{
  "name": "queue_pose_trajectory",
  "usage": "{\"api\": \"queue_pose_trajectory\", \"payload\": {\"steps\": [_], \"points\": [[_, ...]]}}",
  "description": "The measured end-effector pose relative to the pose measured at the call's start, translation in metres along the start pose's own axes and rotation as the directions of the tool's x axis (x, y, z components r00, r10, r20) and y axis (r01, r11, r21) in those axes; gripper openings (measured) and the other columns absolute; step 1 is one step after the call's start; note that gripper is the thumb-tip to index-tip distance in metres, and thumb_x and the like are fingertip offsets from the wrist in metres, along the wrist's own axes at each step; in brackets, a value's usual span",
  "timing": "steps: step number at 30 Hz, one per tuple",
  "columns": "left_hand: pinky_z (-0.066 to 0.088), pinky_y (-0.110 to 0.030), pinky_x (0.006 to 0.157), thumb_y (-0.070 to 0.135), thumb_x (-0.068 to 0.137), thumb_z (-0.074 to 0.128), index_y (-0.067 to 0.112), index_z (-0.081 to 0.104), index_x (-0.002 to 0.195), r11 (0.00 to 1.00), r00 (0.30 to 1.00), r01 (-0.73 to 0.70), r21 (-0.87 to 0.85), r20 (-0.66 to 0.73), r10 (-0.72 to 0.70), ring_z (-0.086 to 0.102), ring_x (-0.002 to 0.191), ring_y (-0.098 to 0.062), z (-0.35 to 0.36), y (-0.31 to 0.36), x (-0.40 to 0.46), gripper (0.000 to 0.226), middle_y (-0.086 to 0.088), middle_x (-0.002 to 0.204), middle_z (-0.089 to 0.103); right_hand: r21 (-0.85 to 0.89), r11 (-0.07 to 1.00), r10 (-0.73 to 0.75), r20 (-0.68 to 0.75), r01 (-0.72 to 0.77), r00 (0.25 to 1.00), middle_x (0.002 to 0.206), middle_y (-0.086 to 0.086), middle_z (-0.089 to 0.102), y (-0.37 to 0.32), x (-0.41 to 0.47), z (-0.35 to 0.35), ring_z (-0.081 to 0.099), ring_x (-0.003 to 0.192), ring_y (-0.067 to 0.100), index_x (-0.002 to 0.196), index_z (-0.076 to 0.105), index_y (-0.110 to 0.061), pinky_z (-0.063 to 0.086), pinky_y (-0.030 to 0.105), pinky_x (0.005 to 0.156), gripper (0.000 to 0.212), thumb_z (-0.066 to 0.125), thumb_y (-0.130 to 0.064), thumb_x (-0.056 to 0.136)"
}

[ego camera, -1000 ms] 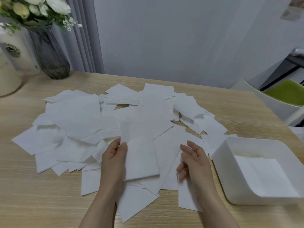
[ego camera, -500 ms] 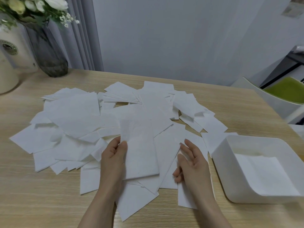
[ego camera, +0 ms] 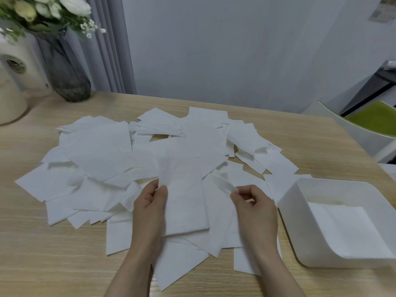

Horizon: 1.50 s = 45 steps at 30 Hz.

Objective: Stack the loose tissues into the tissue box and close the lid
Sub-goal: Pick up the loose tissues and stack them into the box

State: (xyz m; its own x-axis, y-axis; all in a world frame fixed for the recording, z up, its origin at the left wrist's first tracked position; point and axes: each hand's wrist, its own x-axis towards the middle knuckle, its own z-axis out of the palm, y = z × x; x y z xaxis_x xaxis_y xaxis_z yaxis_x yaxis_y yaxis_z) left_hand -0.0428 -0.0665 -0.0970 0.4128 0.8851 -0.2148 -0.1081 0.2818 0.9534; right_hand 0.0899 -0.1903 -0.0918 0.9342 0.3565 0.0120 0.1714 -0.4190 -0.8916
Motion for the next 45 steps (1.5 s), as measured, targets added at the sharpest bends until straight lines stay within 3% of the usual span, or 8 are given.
{"api": "queue_pose_trajectory", "payload": {"steps": [9,13,21,28,31,36,40,45], "points": [[0.050,-0.029,0.068,0.009,0.100,0.047,0.020,0.069,0.101,1.000,1.000,-0.015,0.002,-0.007,0.015,0.070,0.077,-0.008,0.001,0.000,0.000,0.024,0.006,0.086,0.076,-0.328,0.940,-0.142,-0.113,0.098,0.983,0.060,-0.012,0.051,-0.004,0.002,-0.032,0.054,0.062,0.012,0.075,0.057,-0.026,0.038,0.031,0.057,0.015,0.064,-0.027,0.088],[0.052,-0.025,0.066,0.009,0.100,0.047,0.020,0.069,0.101,1.000,1.000,-0.006,0.005,-0.004,0.006,0.070,0.077,-0.008,0.001,0.000,0.000,0.024,0.006,0.085,0.076,-0.257,0.962,-0.124,-0.128,0.087,0.984,0.066,-0.009,0.053,-0.004,-0.003,-0.032,0.054,0.064,0.013,0.073,0.055,-0.026,0.039,0.032,0.059,0.019,0.066,-0.033,0.086],[0.053,-0.035,0.077,0.011,0.100,0.049,0.023,0.070,0.097,1.000,1.000,0.007,0.028,-0.016,-0.007,0.070,0.082,-0.014,0.000,-0.001,0.001,0.024,0.003,0.089,0.076,0.035,0.999,-0.003,-0.117,0.008,0.993,0.047,-0.010,0.045,0.004,0.001,-0.026,0.039,0.048,0.014,0.071,0.058,-0.023,0.035,0.031,0.055,0.022,0.075,-0.034,0.079],[0.053,-0.036,0.076,0.010,0.100,0.048,0.023,0.069,0.097,0.999,1.000,-0.003,0.035,-0.006,0.003,0.070,0.078,-0.011,0.000,0.002,0.000,0.025,0.005,0.086,0.076,0.271,0.962,0.008,-0.086,0.016,0.996,0.058,0.001,0.051,0.007,0.006,-0.022,0.038,0.048,0.018,0.075,0.054,-0.014,0.035,0.025,0.049,0.021,0.074,-0.015,0.083],[0.052,-0.033,0.073,0.011,0.100,0.048,0.023,0.069,0.097,0.999,1.000,-0.006,0.039,0.003,0.006,0.069,0.075,-0.008,0.001,0.003,-0.001,0.025,0.007,0.084,0.076,0.245,0.968,-0.025,-0.093,0.047,0.995,0.061,0.004,0.052,0.010,0.005,-0.020,0.039,0.046,0.016,0.076,0.057,-0.019,0.037,0.024,0.048,0.018,0.072,-0.014,0.084],[0.053,-0.037,0.078,0.011,0.100,0.048,0.024,0.069,0.097,0.999,1.000,0.002,0.041,0.000,-0.002,0.070,0.082,-0.013,0.001,0.002,-0.001,0.025,0.004,0.088,0.076,0.124,0.973,-0.167,-0.219,0.197,0.961,0.089,-0.017,0.058,0.005,0.001,-0.019,0.038,0.051,0.012,0.074,0.059,-0.029,0.041,0.028,0.063,0.023,0.075,-0.014,0.079],[0.053,-0.039,0.080,0.012,0.100,0.048,0.023,0.069,0.099,0.999,1.000,0.003,0.041,0.005,-0.003,0.070,0.084,-0.016,0.000,0.002,-0.001,0.024,0.002,0.090,0.076,0.303,0.950,-0.038,-0.117,0.072,0.992,0.058,-0.009,0.052,0.002,-0.002,-0.020,0.036,0.048,0.011,0.079,0.055,-0.024,0.033,0.029,0.056,0.017,0.070,-0.023,0.086],[0.053,-0.036,0.076,0.011,0.100,0.047,0.022,0.069,0.098,0.999,1.000,-0.003,0.035,0.013,0.002,0.070,0.077,-0.011,0.001,0.003,-0.002,0.024,0.004,0.086,0.076,0.298,0.945,0.098,0.144,-0.137,0.985,0.073,0.001,0.074,-0.006,-0.009,-0.023,0.070,0.066,0.016,0.100,0.055,-0.028,0.050,0.023,0.053,0.018,0.068,-0.028,0.087]]}}
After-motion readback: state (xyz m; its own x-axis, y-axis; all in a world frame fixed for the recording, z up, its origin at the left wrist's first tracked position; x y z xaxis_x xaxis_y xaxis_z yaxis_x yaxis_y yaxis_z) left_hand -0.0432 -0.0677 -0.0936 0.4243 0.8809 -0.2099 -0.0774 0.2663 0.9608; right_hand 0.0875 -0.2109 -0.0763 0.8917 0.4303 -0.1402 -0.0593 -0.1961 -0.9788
